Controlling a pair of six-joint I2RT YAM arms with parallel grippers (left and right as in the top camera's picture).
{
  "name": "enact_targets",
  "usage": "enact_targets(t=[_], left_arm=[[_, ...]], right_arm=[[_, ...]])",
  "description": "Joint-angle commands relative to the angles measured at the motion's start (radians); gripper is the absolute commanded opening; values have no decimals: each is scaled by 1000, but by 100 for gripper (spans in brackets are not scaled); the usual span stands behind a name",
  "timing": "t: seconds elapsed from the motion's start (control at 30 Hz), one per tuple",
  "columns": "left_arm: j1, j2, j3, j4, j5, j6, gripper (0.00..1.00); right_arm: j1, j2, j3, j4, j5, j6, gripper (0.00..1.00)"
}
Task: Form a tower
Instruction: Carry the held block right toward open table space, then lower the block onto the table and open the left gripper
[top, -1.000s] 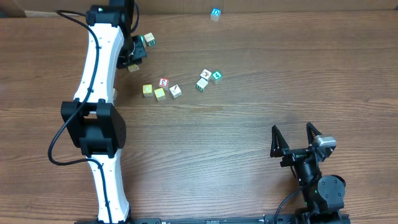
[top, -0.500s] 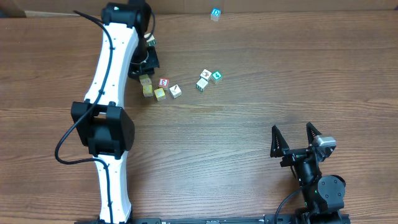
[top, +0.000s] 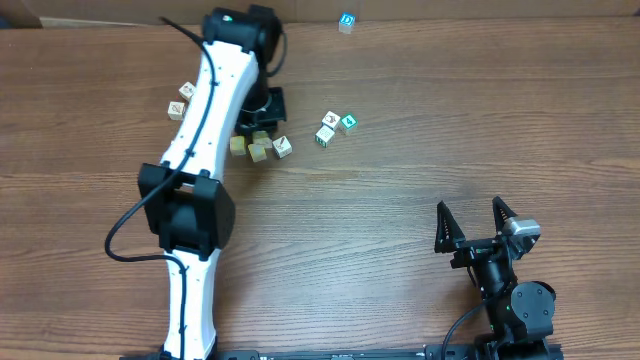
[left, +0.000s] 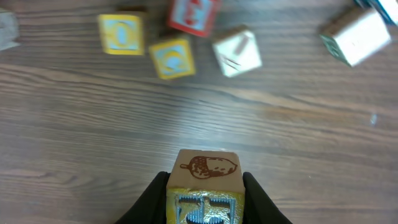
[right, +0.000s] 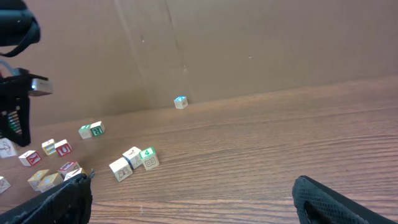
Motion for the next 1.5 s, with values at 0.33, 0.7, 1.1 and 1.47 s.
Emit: enact_targets(t=[0.33,0.7,1.1,1.47], left_arm=[[-229,8,-24,-1,18,-54,9],[-342,8,-126,93,-102,-254,9],[-340,8,-377,320,-116,-347,9],[-341,8,-465,413,-120,-346,13]], right_arm=[[-3,-12,-10,6,0,5,100],[-3,-12,-10,6,0,5,100],[-3,-12,-10,6,0,5,100],[-3,-12,-10,6,-1,5,100]])
